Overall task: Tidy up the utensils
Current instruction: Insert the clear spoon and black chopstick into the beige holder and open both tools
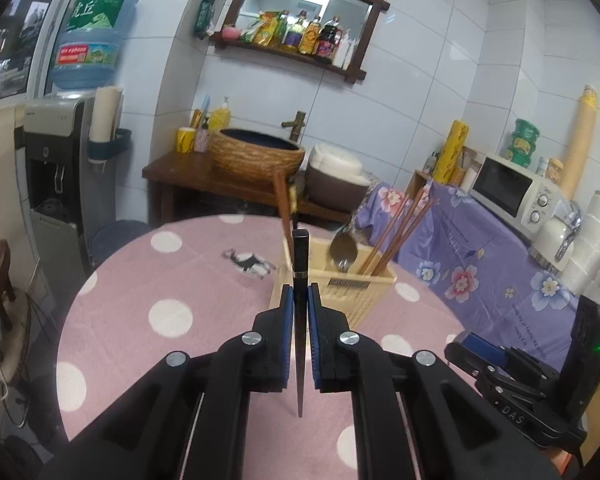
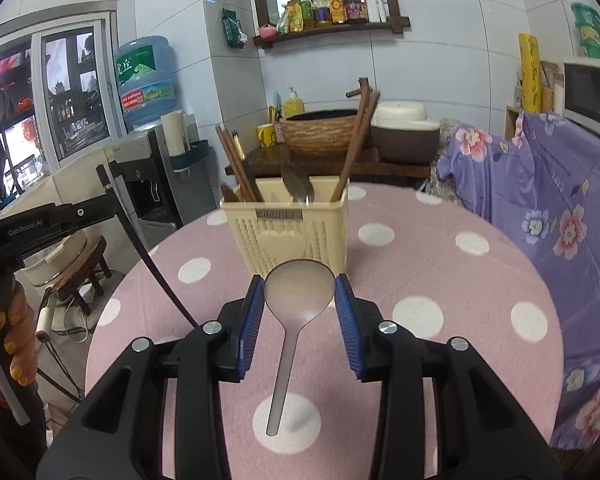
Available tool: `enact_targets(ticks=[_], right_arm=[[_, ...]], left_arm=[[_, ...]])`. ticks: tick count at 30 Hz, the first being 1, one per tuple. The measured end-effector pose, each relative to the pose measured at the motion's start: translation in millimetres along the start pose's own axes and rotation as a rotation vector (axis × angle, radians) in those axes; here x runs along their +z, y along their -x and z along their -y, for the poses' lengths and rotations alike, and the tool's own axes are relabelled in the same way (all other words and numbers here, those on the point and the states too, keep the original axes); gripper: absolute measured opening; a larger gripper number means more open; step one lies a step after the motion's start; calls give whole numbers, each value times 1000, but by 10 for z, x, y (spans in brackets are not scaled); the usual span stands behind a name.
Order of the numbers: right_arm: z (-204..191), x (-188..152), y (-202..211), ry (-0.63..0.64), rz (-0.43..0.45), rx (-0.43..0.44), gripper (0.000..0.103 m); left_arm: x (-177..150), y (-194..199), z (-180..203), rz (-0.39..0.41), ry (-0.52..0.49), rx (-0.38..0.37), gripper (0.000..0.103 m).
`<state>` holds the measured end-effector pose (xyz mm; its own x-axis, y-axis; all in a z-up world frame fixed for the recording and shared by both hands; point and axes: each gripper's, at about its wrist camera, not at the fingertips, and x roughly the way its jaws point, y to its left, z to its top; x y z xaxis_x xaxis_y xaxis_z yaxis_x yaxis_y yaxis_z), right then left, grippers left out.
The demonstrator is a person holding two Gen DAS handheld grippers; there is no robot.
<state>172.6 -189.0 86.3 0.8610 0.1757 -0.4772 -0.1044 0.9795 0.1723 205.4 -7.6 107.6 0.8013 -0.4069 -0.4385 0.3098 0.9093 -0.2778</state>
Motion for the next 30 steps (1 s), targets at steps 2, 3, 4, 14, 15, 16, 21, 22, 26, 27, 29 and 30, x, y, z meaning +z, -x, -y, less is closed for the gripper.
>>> enact_targets(ticks=[2,3,4,14,15,16,21,22,26,27,29,30], right_arm=[[-39,249,7,30,40,-16,37],[-61,393,16,44,63,-22,37],[-78,550,28,49,91,-27,37],[-213,1831,-261,81,264,-162,37],[-220,1815,-339,83,262,-170,37],[-215,1779,-430,85,257,-180,37],[-118,1371,-962,68,175,-200,37],[-93,1294,-1044,61,155,-200,37],[-74,1037,-1249,74,117,-220,37],[-70,987,-1286,79,107,-218,37],[-84,886,-1342,90,89,-217,37],[-90,850,-1366,98,84,-220,37]], left_arm=[[243,21,84,26,-22,-18,8],[377,35,125,43,-33,-23,8],[498,38,157,56,-39,-26,8],[1515,-225,534,175,-83,27,8],[1491,-310,530,170,-85,35,8],[1446,-398,518,161,-88,43,8],[1049,-908,342,46,-42,46,8],[964,-1002,305,23,-30,48,8],[666,-1285,194,-49,3,53,8],[613,-1321,182,-61,8,52,8],[524,-1367,195,-70,-11,70,8],[494,-1388,208,-73,-21,78,8]])
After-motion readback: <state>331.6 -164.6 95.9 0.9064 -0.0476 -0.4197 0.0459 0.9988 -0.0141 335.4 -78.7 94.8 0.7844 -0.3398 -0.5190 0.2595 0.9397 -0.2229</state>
